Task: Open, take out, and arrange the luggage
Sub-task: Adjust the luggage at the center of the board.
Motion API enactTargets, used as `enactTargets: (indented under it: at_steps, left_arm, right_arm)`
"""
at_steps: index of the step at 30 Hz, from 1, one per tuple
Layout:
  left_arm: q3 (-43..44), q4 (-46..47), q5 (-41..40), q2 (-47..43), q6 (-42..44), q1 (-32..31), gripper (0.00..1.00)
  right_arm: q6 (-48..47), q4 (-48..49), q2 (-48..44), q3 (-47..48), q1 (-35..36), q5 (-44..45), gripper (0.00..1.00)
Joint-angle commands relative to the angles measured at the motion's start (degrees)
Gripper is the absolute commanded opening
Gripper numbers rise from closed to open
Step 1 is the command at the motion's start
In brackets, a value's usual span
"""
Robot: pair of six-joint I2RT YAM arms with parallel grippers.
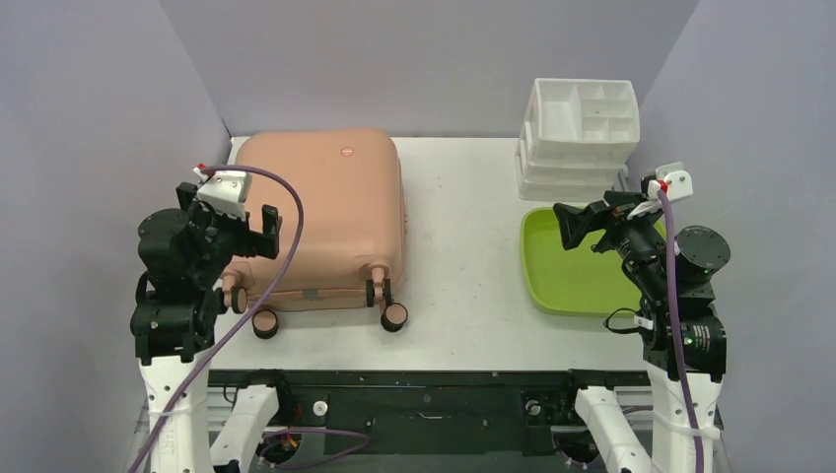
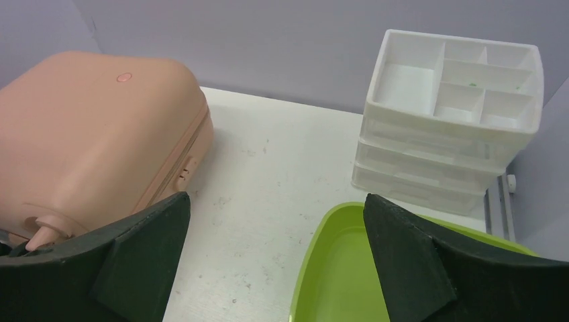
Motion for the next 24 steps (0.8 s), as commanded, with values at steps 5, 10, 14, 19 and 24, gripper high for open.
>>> enactTargets:
  at_steps: [5,10,14,19,24]
  left_arm:
    - [-0.6,-0.2,3.6,1.5,0.5,0.9,0.96]
    - [-1.0,0.4,3.5,2.0,0.5,1.1,0.96]
    - [-2.3,1.3,1.7,2.5,0.3,1.1,0.96]
    - [-2.9,0.4,-3.0,6.1,-0.9,1.4,0.96]
    - [-4.0,0.3,1.4,10.5,-2.8,5.9,0.96]
  right_arm:
    - [-2.0,3.2,1.1,-0.9,0.3,0.7,0.96]
    - [-3.2,3.4,1.4,-1.6,0.5,-0.1,0.96]
    - [-5.1,3.0,1.7,-1.9,0.7,-2.7,0.96]
    - [-6.8,3.7,2.8,-3.1,1.8,-5.8,0.96]
    - [-5.9,5.9,5.7,-4.4,5.3,-6.1,0.96]
